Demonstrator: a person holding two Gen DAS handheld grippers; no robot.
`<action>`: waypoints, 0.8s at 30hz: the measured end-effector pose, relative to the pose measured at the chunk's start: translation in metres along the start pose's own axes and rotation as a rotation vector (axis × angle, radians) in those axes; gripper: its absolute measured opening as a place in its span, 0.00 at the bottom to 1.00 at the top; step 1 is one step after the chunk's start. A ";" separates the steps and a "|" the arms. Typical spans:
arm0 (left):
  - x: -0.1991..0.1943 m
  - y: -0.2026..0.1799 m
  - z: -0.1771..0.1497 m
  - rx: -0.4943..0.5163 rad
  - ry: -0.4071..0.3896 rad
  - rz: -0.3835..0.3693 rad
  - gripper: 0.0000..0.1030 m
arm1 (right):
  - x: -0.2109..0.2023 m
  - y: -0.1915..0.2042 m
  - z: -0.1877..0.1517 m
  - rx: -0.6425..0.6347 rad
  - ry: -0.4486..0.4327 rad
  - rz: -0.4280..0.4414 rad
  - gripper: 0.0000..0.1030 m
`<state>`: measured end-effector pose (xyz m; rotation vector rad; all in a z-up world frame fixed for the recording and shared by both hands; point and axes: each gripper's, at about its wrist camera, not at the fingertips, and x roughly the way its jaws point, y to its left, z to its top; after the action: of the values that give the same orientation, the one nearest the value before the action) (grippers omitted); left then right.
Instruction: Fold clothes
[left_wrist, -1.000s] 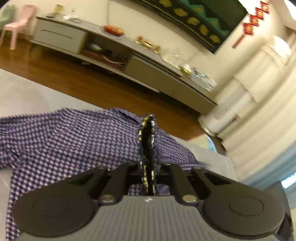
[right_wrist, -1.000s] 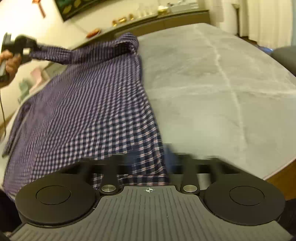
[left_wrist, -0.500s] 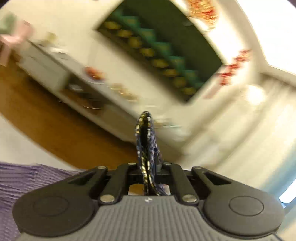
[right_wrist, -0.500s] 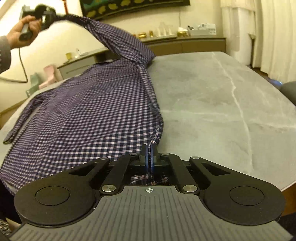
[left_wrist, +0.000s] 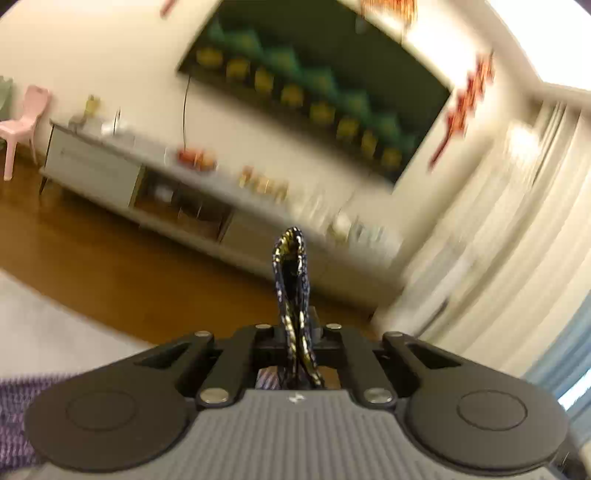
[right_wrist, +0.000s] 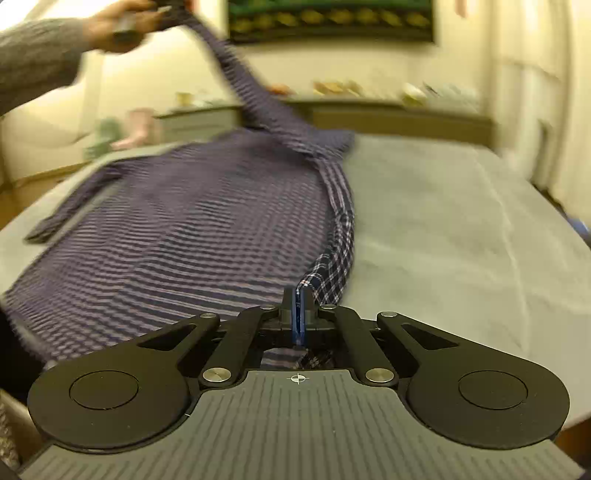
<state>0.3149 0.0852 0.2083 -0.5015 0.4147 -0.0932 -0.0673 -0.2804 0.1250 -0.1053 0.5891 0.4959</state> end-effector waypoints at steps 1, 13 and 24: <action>0.000 0.002 0.006 0.007 0.004 0.034 0.06 | 0.000 0.007 -0.001 -0.024 -0.001 0.021 0.00; 0.023 -0.016 -0.032 0.165 0.119 0.118 0.07 | 0.020 0.017 -0.011 -0.047 0.158 0.237 0.04; 0.009 -0.052 -0.056 0.239 0.089 0.023 0.08 | 0.028 -0.051 0.013 0.209 0.239 0.204 0.15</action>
<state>0.3008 0.0134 0.1857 -0.2573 0.4895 -0.1413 -0.0164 -0.3101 0.1181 0.0969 0.8876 0.6214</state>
